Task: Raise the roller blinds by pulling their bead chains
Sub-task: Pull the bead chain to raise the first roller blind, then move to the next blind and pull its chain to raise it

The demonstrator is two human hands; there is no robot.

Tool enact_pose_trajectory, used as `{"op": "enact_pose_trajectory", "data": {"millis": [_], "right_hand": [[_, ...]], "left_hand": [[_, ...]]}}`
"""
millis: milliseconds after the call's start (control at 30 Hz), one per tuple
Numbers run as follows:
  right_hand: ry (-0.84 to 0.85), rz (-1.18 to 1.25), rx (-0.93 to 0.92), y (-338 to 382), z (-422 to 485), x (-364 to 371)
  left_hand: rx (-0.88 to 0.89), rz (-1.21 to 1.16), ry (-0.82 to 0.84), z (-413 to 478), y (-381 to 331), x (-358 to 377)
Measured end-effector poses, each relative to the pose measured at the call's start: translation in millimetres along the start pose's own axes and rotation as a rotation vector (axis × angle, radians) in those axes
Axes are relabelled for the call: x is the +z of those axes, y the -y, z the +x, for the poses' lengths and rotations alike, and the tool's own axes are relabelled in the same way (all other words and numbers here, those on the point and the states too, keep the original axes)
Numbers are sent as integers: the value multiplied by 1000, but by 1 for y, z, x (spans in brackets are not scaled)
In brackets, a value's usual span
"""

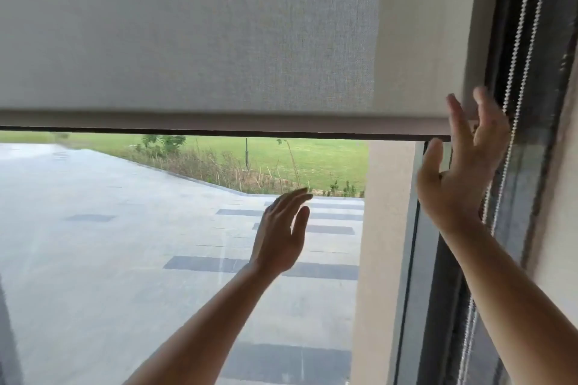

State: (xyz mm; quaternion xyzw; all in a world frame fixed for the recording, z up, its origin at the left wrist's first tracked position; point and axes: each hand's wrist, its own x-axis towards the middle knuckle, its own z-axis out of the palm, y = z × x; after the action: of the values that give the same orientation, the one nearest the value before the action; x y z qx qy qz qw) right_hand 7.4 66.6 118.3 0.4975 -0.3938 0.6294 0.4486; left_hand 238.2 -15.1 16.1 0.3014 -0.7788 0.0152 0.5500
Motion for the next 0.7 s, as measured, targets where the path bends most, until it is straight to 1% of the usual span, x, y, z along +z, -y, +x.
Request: {"op": "enact_pose_trajectory", "data": {"millis": [67, 167, 300, 367, 533, 700], "right_hand": [[87, 71, -10, 32, -11, 31], [226, 203, -33, 86, -40, 80], [472, 308, 10, 170, -87, 140], [555, 351, 13, 218, -109, 165], [627, 487, 26, 341, -144, 220], [685, 616, 18, 455, -166, 267]], "left_hand": [[-31, 130, -24, 3, 26, -54], [-75, 309, -3, -9, 66, -129], [-198, 471, 29, -47, 117, -223], [-272, 523, 25, -70, 139, -270], [-401, 678, 11, -119, 181, -383], [-518, 785, 4, -155, 216, -474]]}}
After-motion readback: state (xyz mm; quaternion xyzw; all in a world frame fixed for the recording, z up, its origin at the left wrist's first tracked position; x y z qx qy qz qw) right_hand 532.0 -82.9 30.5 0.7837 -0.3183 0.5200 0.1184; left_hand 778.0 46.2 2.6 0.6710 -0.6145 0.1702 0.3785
